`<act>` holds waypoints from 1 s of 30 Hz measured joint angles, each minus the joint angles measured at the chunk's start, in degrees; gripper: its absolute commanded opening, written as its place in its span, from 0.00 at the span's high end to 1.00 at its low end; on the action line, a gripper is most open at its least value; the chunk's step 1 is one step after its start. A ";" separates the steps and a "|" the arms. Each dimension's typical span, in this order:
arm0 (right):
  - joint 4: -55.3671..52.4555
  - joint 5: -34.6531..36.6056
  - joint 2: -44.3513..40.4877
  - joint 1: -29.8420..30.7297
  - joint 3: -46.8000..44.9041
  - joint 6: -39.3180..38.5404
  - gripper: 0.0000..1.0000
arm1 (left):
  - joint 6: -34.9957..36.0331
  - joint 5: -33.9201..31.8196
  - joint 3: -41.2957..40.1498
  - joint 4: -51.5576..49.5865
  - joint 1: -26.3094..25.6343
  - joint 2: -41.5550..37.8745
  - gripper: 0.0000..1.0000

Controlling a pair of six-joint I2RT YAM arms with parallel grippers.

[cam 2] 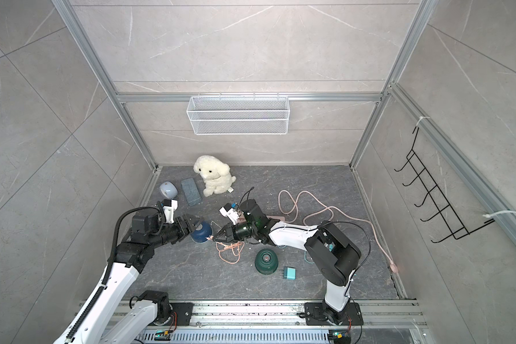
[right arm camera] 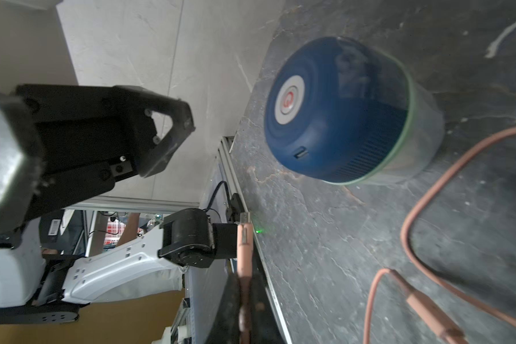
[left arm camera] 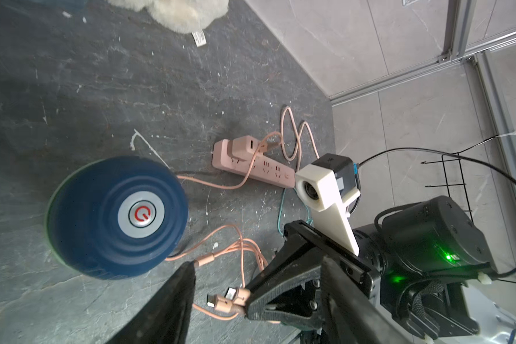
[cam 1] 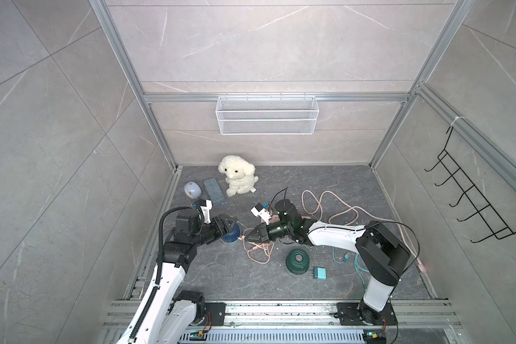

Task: Charge the cordless meat grinders
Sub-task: Pick up the charging cable from the center of the board, then adjust the charging cable at the center of the board.

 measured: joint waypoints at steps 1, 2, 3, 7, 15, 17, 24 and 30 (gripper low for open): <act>-0.61 0.68 0.00 -0.15 0.02 -0.22 1.00 | -0.31 0.59 -1.01 0.04 0.00 -0.85 0.45; -0.92 1.22 0.00 -0.28 0.17 -0.20 1.00 | -1.01 1.14 -1.86 0.07 0.02 -1.73 0.50; -1.07 1.68 0.00 -0.48 0.42 -0.15 1.00 | -2.03 1.84 -3.19 0.70 0.00 -3.15 0.54; 0.52 2.47 0.00 -1.33 1.60 1.25 1.00 | -6.49 3.39 -8.90 5.27 0.00 -8.31 0.56; 4.11 2.47 -0.02 -1.66 3.58 4.00 1.00 | -13.25 3.41 -12.61 14.53 0.00 -4.39 0.54; 4.20 2.43 -0.02 -1.66 3.85 4.39 1.00 | -15.02 2.71 -13.09 17.46 0.00 -2.95 0.56; 5.44 1.73 -0.02 -1.66 5.01 5.29 1.00 | -20.00 1.84 -14.93 28.09 0.00 1.42 0.69; 6.21 1.18 -0.02 -1.66 5.77 6.34 1.00 | -22.01 2.10 -15.72 34.88 -0.04 3.93 0.73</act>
